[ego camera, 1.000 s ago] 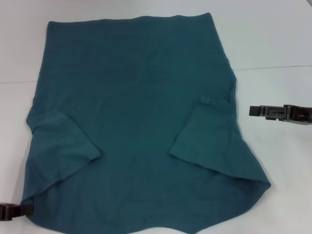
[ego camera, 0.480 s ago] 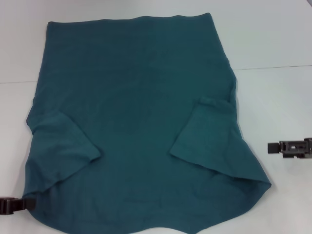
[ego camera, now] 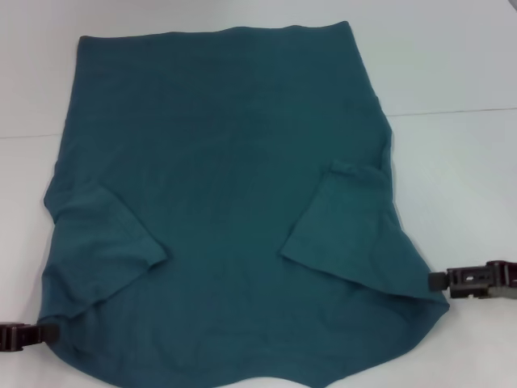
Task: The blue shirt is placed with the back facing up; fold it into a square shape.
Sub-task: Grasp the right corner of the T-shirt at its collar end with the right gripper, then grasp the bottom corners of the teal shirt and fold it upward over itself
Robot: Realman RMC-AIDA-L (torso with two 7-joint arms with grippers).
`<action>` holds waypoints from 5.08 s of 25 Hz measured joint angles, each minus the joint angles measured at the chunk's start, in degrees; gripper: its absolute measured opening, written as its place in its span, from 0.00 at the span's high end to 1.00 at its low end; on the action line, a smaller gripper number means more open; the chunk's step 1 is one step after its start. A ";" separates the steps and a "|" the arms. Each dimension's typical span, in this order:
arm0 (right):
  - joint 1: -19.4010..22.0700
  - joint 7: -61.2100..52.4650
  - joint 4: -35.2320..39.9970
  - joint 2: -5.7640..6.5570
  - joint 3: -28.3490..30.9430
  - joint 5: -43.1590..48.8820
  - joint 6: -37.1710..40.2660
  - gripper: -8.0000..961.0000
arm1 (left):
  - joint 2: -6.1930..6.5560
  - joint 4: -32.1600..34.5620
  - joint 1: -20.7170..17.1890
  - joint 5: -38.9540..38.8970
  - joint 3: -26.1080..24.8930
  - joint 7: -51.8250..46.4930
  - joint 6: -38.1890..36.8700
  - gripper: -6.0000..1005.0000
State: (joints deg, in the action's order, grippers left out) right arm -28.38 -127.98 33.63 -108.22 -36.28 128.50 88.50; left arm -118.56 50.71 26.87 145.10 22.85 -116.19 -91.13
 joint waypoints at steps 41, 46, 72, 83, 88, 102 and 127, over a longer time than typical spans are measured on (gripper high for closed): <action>0.88 5.47 -1.72 -2.55 4.51 3.37 -2.98 0.96 | 0.32 0.10 0.07 -0.17 -0.87 -0.67 -0.05 0.96; 3.39 9.64 -1.73 -3.37 9.36 3.23 -1.22 0.96 | 0.44 0.10 -0.71 0.28 -2.70 -1.15 -0.70 0.96; 10.81 19.06 -1.64 -3.12 16.85 2.70 5.83 0.96 | -0.47 -0.32 -6.32 -1.13 -10.12 2.40 -10.95 0.94; 12.88 19.76 -1.21 -2.40 18.00 2.59 8.70 0.96 | -0.72 0.18 -7.73 -1.51 -10.77 3.73 -15.90 0.94; 13.11 19.78 -1.11 -1.81 19.20 2.54 9.37 0.96 | -0.70 0.07 -7.96 -1.64 -12.39 4.53 -17.87 0.94; 4.44 19.90 -1.72 -2.33 20.91 1.51 2.16 0.96 | 2.96 -7.63 1.57 -10.03 -13.39 4.77 -9.26 0.93; -17.63 34.11 -8.47 -9.08 17.74 -7.89 -42.80 0.96 | 5.69 -23.22 16.77 -24.14 -12.65 14.01 29.26 0.92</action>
State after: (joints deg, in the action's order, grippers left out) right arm -46.01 -93.86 25.17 -117.30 -18.54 120.61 45.70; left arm -112.87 27.49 43.64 120.96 10.20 -102.19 -61.87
